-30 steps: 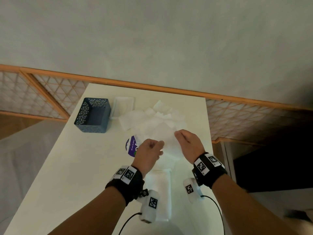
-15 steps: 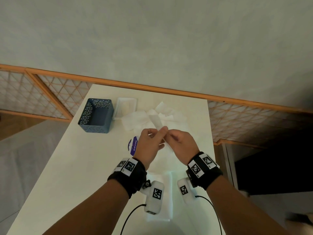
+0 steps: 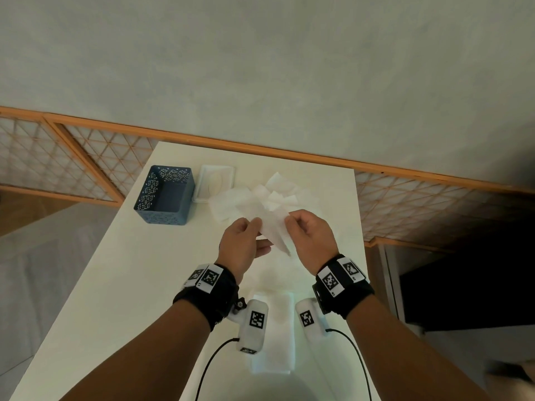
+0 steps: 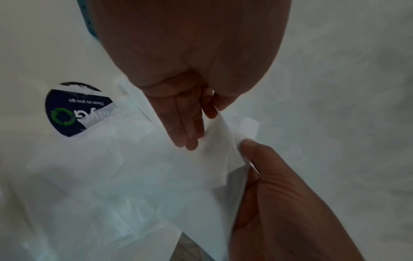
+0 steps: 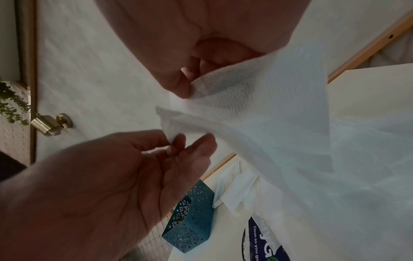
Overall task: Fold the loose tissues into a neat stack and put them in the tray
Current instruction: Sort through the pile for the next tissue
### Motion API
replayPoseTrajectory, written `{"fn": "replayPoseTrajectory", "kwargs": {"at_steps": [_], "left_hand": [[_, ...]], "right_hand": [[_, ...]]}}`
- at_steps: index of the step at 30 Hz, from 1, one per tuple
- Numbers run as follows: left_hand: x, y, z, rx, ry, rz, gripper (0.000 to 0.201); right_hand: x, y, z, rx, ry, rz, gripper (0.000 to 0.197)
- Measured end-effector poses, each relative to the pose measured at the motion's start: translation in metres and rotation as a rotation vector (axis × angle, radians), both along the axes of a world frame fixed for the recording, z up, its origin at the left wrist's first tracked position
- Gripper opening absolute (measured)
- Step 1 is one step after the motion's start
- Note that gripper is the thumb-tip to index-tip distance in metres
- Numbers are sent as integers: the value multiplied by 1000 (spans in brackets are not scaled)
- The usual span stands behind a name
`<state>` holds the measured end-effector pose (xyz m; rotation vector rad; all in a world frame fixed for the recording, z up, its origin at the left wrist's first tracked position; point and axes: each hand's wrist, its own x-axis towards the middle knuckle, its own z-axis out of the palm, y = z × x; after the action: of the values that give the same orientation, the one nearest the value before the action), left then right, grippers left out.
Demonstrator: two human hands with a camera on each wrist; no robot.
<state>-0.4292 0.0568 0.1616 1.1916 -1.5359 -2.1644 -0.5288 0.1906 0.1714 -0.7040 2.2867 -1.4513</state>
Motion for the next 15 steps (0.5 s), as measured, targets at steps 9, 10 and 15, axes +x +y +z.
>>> {"fn": "replayPoseTrajectory", "kwargs": {"at_steps": [9, 10, 15], "left_hand": [[28, -21, -56, -42, -269, 3, 21], [31, -21, -58, -35, -297, -11, 18], [40, -20, -62, -42, -429, -68, 40]], "right_hand": [[-22, 20, 12, 51, 10, -166, 22], [-23, 21, 13, 44, 11, -186, 22], [-26, 24, 19, -32, -66, -308, 18]]}}
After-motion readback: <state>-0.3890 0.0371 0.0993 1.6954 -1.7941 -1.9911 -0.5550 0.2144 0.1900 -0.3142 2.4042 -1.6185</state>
